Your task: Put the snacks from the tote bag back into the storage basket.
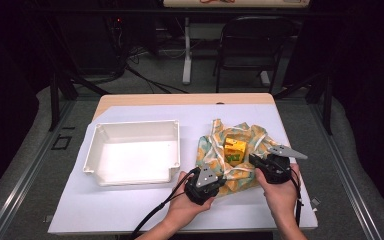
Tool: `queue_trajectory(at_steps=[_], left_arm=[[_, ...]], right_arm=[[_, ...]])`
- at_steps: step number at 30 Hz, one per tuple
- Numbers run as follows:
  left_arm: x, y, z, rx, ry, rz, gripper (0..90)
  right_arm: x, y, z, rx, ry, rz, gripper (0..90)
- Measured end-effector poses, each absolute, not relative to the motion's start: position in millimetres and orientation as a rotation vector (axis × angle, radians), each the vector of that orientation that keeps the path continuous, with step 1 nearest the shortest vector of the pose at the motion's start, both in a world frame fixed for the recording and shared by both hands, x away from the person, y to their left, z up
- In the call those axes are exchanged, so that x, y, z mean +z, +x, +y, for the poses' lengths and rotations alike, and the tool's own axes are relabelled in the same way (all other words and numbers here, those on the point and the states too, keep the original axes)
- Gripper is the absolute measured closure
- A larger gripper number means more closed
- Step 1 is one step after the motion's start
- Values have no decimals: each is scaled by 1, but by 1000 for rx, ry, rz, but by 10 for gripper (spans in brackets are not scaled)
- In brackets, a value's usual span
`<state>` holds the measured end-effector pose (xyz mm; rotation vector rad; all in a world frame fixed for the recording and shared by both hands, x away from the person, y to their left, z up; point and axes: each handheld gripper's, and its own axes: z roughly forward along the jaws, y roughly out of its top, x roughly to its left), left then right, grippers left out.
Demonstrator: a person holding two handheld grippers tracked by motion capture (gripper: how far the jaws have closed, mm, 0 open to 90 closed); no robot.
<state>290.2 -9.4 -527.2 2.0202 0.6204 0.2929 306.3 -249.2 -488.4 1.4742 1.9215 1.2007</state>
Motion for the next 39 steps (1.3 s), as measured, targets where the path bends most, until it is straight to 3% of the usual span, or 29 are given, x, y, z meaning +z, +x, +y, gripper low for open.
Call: queue_trajectory(at_steps=[6, 14, 18, 24, 30, 39], left_arm=[[-521, 296, 1, 256, 1986, 664, 670], [-505, 312, 20, 241, 1851, 782, 539], [-505, 319, 11, 262, 1834, 824, 577], [-530, 323, -12, 279, 1943, 876, 757], [-550, 324, -18, 260, 2004, 907, 804], [-565, 325, -17, 225, 2015, 927, 809]], right_arm=[[-505, 308, -258, 1158, 1519, 1952, 879], [-525, 308, -263, 1127, 1552, 2027, 865], [-533, 309, -261, 1111, 1560, 2074, 854], [-542, 311, -264, 1103, 1598, 2089, 853], [-551, 310, -274, 1100, 1637, 2105, 844], [-536, 302, -279, 1232, 1444, 2132, 591]])
